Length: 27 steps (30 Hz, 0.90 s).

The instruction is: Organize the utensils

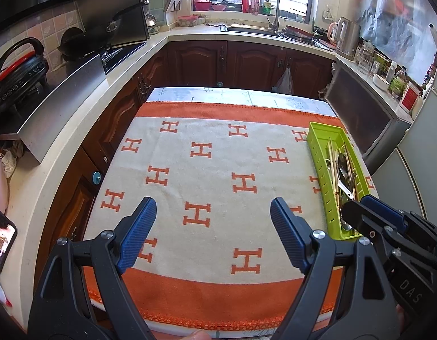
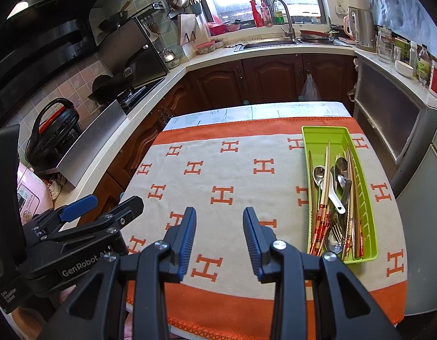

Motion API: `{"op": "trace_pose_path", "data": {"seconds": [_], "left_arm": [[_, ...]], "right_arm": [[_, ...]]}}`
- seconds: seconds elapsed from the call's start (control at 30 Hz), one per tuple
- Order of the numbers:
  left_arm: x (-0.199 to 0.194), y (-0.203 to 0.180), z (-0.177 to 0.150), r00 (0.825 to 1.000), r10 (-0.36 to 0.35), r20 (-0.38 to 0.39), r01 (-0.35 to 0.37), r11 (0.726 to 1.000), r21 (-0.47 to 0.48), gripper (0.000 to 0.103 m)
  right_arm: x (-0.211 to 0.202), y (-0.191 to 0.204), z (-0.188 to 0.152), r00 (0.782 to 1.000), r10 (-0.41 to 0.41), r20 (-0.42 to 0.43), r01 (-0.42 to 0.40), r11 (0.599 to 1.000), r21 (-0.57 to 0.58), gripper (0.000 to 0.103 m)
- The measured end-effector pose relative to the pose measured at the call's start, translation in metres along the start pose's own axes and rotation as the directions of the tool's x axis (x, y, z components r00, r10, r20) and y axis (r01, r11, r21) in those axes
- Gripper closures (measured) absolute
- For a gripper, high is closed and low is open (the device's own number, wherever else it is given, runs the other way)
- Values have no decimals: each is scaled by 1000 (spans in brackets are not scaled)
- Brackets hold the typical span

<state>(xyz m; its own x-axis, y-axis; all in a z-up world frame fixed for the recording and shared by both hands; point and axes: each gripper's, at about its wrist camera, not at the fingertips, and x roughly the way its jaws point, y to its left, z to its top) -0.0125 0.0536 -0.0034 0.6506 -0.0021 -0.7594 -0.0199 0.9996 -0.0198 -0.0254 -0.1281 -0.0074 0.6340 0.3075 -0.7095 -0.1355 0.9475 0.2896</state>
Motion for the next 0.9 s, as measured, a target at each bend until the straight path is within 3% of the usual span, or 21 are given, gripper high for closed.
{"op": "trace_pose_path", "data": {"seconds": [0.9], "left_arm": [[0,5,-1,1000,-3,1,3,1000,4,22]], "right_arm": [[0,2,0,1000,-2,0,2,1000,0,69]]}}
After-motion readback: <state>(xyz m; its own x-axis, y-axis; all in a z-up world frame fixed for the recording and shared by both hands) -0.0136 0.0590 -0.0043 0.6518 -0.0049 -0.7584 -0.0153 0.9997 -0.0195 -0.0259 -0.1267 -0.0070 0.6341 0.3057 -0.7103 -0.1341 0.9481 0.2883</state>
